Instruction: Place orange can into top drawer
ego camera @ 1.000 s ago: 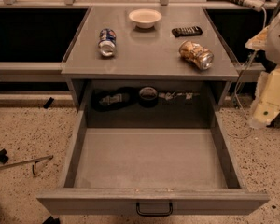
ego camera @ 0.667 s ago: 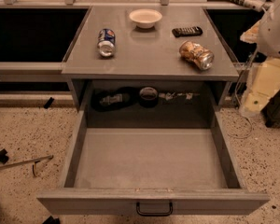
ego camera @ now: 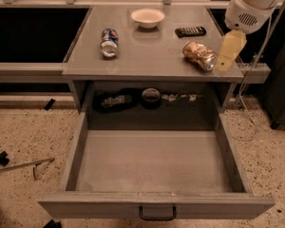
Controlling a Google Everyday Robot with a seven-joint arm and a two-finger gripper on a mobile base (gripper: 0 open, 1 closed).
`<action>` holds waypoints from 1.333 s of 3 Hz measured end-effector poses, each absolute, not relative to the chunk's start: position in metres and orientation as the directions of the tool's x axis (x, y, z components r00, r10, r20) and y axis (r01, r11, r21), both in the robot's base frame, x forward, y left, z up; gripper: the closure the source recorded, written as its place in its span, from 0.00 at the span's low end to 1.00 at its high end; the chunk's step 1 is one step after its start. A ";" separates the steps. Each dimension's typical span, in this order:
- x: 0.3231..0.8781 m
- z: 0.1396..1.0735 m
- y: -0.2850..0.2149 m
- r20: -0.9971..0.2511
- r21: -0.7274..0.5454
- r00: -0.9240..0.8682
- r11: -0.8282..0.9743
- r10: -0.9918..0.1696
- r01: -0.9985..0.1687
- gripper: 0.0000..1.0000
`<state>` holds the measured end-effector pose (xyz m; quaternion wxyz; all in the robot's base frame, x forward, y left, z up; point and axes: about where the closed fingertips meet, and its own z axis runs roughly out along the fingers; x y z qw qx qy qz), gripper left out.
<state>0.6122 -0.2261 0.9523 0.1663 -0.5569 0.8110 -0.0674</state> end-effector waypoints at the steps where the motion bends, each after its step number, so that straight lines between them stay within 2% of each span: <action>1: 0.692 0.904 -0.237 -0.239 -0.229 -0.402 0.453 -0.884 -0.861 0.00; 2: 0.692 0.904 -0.237 -0.239 -0.229 -0.402 0.453 -0.884 -0.861 0.00; 4: 0.730 0.884 -0.222 -0.288 -0.215 -0.442 0.507 -0.850 -0.835 0.00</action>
Offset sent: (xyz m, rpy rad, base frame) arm 0.0486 -0.0079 -0.0302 0.0406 0.0466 -0.0580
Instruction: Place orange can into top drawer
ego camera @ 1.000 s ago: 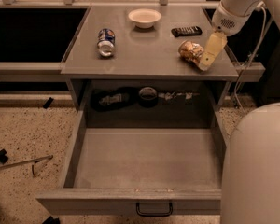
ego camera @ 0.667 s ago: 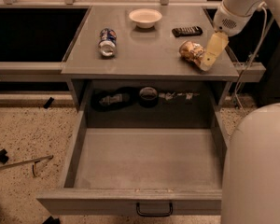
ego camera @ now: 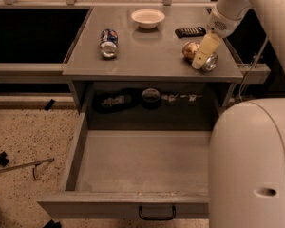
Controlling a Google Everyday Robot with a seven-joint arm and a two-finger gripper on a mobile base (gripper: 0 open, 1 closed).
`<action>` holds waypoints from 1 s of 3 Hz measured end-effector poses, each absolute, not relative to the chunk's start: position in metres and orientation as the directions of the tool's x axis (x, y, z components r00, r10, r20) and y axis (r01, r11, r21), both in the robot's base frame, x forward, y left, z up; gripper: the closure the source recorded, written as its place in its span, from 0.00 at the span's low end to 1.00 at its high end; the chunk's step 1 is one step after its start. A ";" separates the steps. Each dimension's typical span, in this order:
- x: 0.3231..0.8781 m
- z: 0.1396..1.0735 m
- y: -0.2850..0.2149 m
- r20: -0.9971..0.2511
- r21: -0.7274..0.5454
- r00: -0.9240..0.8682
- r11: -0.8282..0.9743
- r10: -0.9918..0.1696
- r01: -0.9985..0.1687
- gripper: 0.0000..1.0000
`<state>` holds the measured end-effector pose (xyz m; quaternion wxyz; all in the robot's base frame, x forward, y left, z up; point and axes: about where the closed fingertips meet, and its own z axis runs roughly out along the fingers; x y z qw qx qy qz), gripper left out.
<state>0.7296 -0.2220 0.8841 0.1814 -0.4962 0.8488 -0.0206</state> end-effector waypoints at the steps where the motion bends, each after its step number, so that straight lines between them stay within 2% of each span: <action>1: 0.746 0.874 -0.218 -0.303 -0.203 -0.471 0.538 -0.829 -0.818 0.00; 3: 0.759 0.859 -0.223 -0.293 -0.189 -0.513 0.575 -0.807 -0.796 0.00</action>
Offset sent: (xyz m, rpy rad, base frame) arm 0.0424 -0.0036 -0.0070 0.0118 0.0165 -0.0849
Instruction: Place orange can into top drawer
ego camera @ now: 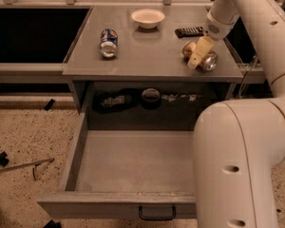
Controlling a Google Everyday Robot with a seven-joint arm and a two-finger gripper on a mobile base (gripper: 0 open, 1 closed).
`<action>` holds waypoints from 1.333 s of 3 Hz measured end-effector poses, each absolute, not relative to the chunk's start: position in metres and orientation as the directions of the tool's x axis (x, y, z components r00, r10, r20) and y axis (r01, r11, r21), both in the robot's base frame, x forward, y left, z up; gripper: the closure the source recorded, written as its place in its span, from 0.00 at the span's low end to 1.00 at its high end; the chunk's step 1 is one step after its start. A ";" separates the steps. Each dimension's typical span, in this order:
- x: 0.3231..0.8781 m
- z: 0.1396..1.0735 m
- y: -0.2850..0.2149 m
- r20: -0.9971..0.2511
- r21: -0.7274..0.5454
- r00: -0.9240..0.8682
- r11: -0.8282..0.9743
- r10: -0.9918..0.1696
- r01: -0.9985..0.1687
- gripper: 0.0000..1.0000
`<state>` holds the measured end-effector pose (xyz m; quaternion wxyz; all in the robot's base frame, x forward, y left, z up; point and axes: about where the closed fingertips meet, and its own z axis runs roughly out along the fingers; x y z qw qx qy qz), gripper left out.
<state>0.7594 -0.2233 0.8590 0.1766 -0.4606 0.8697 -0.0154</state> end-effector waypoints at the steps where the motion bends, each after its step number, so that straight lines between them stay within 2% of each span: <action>1: 0.762 0.849 -0.228 -0.278 -0.179 -0.534 0.589 -0.799 -0.788 0.00; 2: 0.764 0.841 -0.232 -0.266 -0.170 -0.548 0.598 -0.793 -0.783 0.00; 3: 0.764 0.841 -0.232 -0.266 -0.170 -0.548 0.598 -0.793 -0.783 0.19; 4: 0.764 0.841 -0.232 -0.266 -0.169 -0.548 0.598 -0.793 -0.784 0.42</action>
Offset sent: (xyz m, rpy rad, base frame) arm 0.0112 -0.0222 -0.0109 -0.0213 0.0721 -0.0466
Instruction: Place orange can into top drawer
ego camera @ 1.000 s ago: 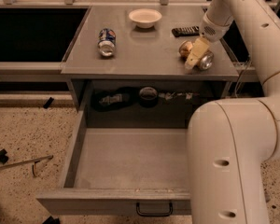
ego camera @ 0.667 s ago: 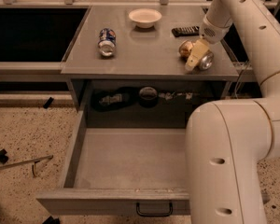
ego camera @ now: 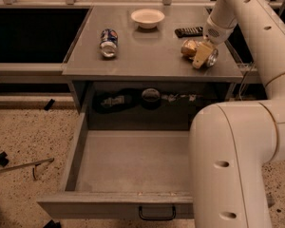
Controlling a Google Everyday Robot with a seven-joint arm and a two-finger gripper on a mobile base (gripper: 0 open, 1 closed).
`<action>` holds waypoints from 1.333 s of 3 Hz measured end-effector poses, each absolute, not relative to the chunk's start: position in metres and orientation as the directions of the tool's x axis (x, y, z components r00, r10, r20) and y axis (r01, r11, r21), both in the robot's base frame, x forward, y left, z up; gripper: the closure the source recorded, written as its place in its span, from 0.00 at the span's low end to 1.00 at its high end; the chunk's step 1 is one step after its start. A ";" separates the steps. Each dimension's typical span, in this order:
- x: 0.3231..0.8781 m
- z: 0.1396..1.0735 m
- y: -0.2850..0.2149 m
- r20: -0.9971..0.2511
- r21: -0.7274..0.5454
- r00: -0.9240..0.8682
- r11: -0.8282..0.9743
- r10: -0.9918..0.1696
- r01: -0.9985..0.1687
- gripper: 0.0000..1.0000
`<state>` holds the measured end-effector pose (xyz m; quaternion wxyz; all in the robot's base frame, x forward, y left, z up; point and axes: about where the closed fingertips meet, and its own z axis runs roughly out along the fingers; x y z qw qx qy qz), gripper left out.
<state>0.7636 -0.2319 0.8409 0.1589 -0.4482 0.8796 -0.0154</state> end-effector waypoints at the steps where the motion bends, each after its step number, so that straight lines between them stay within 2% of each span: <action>1: 0.763 0.840 -0.231 -0.274 -0.166 -0.538 0.590 -0.797 -0.790 0.65; 2: 0.740 0.846 -0.237 -0.309 -0.133 -0.485 0.542 -0.818 -0.830 0.88; 3: 0.700 0.848 -0.247 -0.319 -0.083 -0.445 0.493 -0.837 -0.866 1.00; 4: 0.658 0.842 -0.257 -0.313 -0.055 -0.419 0.457 -0.852 -0.888 1.00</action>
Offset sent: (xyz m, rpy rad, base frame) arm -0.0915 -0.0102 0.0081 0.1129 0.0272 0.1889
